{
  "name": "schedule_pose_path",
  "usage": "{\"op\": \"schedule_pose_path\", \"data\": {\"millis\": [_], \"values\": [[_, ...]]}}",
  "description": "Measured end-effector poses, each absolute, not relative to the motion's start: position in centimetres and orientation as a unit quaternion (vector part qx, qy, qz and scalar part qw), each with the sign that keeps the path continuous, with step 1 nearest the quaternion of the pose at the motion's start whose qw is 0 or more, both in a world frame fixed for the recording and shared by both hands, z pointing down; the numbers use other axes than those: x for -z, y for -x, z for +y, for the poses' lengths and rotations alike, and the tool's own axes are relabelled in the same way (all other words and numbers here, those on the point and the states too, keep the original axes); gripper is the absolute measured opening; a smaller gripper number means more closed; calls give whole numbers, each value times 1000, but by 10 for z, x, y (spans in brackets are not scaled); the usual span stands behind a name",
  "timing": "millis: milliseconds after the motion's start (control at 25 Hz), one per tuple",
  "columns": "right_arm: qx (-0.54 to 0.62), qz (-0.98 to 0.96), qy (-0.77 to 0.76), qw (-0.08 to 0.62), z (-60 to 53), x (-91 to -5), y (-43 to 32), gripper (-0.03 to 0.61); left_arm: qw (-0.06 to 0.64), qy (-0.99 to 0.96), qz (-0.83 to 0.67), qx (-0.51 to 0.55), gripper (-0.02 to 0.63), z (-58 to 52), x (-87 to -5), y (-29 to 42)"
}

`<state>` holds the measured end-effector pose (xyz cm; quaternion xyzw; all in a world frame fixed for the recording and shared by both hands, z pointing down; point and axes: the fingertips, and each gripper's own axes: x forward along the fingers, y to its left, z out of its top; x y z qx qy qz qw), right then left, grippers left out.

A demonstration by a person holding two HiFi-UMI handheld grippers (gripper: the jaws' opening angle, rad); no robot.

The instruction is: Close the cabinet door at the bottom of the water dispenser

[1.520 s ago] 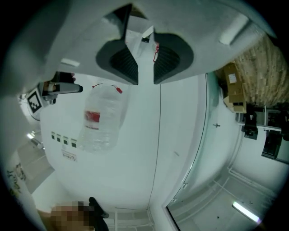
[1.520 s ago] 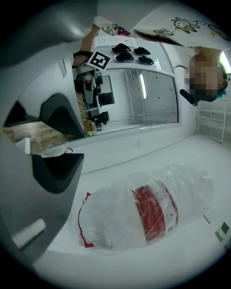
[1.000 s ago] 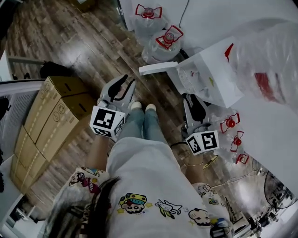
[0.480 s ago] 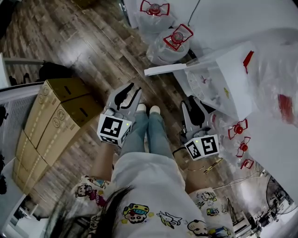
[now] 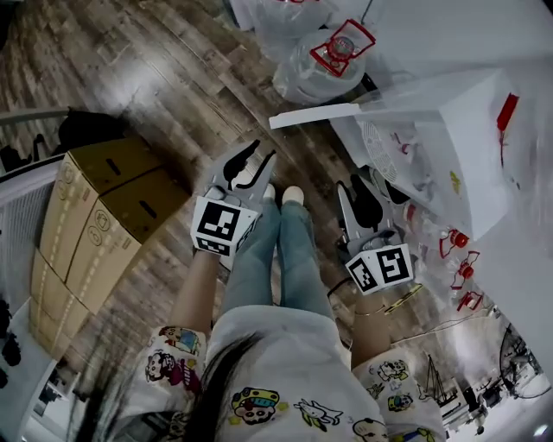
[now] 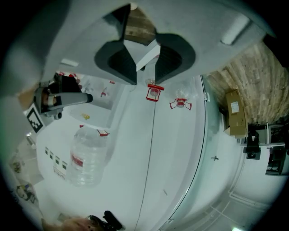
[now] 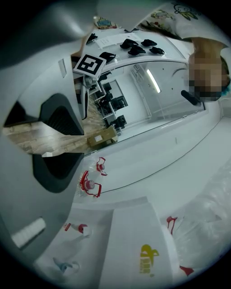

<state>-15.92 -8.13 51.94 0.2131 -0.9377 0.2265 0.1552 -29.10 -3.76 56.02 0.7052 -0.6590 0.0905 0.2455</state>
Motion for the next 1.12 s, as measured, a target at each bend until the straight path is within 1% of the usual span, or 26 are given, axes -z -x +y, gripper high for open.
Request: {"op": "schedule_pose_path", "data": {"millis": [480, 680, 840, 1120], "values": [[-266, -919, -232, 176, -98, -613, 165, 115, 308, -698, -634, -128, 168, -40, -685, 289], [-279, -909, -241, 193, -105, -649, 173, 115, 314, -703, -621, -152, 185, -53, -724, 299], [-283, -907, -235, 205, -106, -673, 180, 115, 322, -701, -612, -173, 220, -62, -756, 307], [-294, -902, -227, 221, -99, -705, 182, 116, 338, -704, -582, -227, 254, -73, -810, 307]]}}
